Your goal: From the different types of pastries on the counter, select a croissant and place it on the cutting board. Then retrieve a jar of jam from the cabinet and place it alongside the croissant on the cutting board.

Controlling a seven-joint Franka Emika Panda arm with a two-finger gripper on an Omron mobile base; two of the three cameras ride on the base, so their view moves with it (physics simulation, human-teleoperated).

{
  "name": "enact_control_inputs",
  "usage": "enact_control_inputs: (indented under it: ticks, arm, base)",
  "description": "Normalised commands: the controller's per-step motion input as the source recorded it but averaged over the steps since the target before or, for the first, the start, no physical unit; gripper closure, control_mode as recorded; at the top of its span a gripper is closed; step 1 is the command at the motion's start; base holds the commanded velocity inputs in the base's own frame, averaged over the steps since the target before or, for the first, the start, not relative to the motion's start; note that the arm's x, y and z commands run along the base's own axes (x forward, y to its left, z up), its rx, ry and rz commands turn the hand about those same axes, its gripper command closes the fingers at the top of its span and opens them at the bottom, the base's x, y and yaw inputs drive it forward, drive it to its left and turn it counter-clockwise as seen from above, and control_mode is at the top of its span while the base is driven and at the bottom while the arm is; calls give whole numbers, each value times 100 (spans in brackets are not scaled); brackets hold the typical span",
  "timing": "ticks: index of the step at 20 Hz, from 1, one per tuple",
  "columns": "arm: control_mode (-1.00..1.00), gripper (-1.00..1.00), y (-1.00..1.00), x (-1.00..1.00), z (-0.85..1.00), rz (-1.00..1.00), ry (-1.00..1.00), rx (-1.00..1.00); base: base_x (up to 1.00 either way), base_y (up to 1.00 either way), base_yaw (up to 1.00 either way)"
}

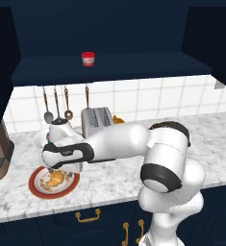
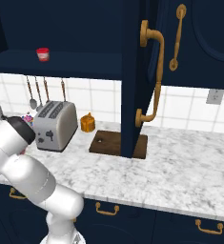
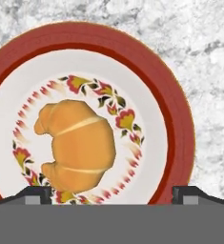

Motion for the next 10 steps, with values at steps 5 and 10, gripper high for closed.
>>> enact_control_inputs:
  ticks: [5,10]
  arm:
    - [-100,-100,30,23,-23,0,0,0]
    - [-100,-100,28,15,-20,0,0,0]
  base:
    - [0,0,0]
    - [0,0,0]
